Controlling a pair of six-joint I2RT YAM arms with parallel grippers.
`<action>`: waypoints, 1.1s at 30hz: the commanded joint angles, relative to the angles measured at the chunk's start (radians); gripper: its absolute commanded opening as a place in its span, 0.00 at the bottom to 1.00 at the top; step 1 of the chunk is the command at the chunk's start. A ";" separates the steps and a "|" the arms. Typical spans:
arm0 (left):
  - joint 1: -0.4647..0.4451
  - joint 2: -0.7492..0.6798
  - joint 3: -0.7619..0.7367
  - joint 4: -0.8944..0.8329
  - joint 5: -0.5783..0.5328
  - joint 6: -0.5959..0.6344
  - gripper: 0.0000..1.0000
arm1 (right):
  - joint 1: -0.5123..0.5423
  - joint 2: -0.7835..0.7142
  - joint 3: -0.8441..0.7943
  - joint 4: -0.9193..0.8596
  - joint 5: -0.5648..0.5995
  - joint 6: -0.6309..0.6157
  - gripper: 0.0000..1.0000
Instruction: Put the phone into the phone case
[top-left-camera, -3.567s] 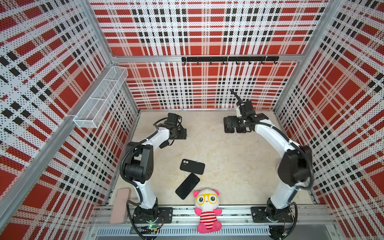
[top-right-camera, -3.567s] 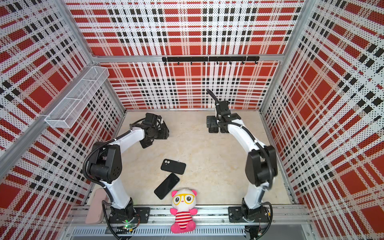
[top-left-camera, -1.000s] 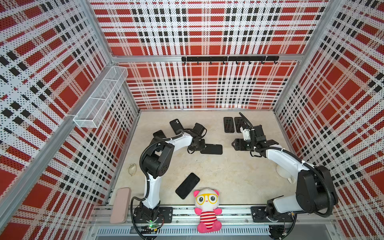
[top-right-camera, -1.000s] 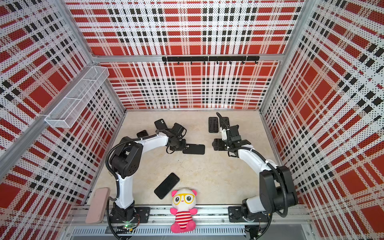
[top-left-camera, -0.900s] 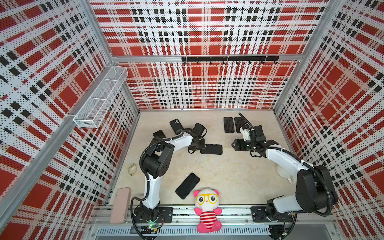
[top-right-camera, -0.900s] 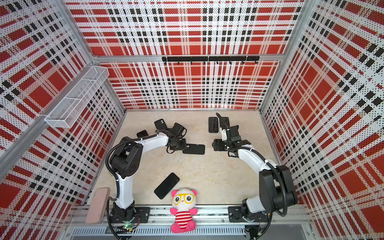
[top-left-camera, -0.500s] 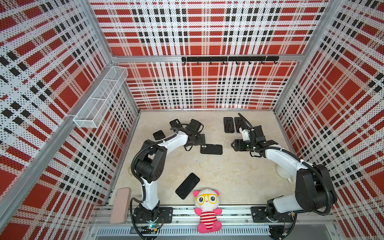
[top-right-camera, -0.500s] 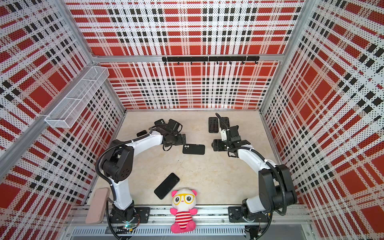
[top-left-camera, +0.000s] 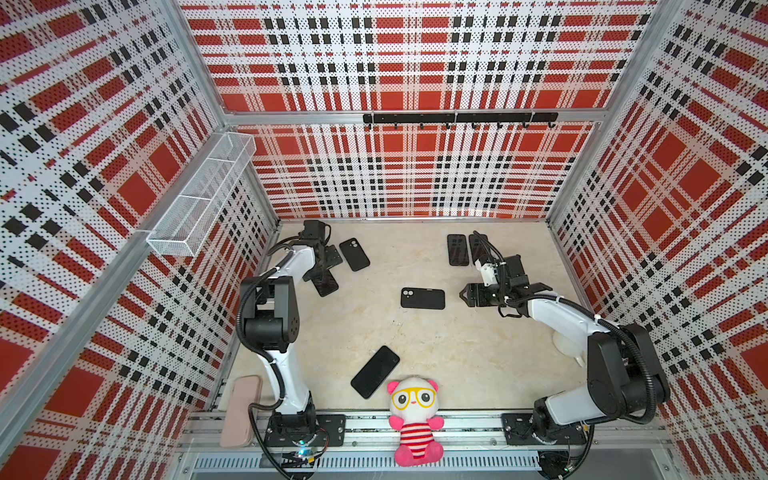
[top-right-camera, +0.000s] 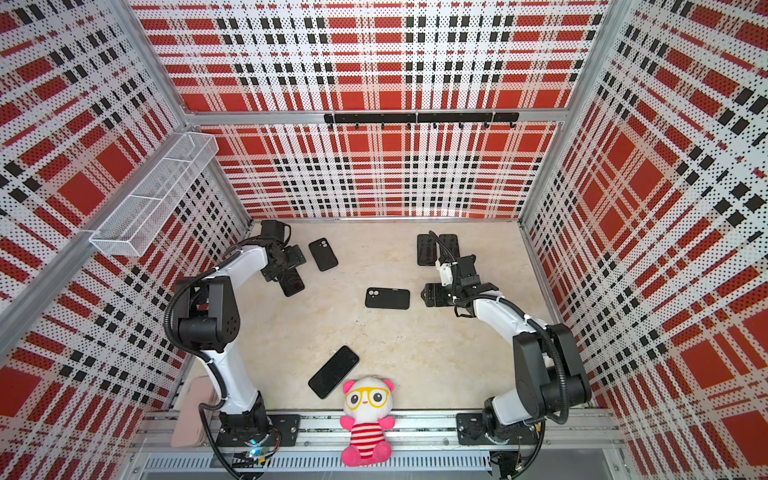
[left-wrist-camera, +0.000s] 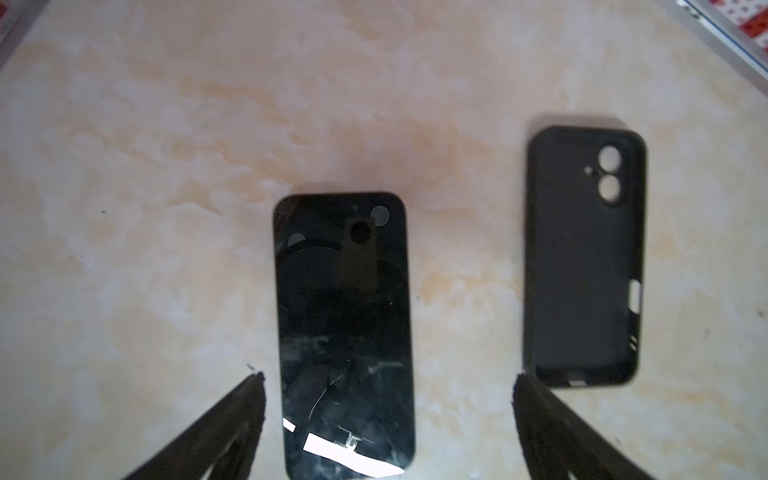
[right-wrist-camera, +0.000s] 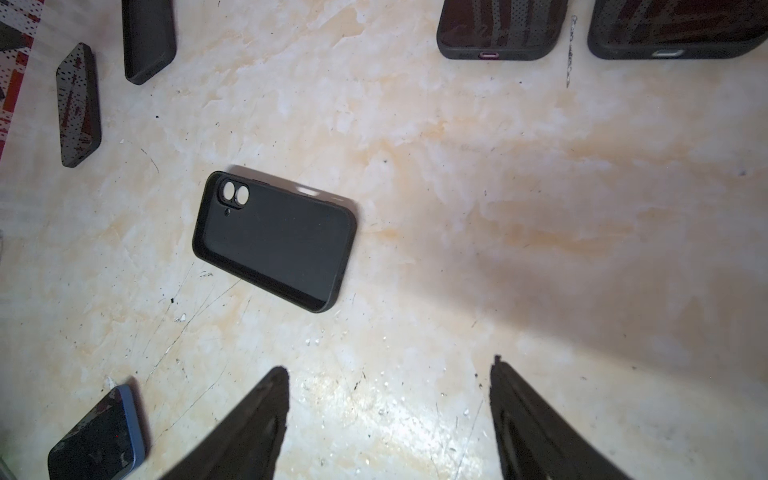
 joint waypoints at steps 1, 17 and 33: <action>0.005 0.056 0.051 -0.047 0.014 -0.014 0.96 | -0.007 0.013 -0.008 0.021 -0.017 -0.025 0.78; 0.001 0.149 0.085 -0.080 -0.043 -0.033 0.97 | -0.007 0.037 -0.003 0.005 -0.005 -0.054 0.78; -0.004 0.131 0.004 -0.028 -0.018 -0.054 0.84 | -0.008 0.059 0.008 0.009 -0.009 -0.057 0.78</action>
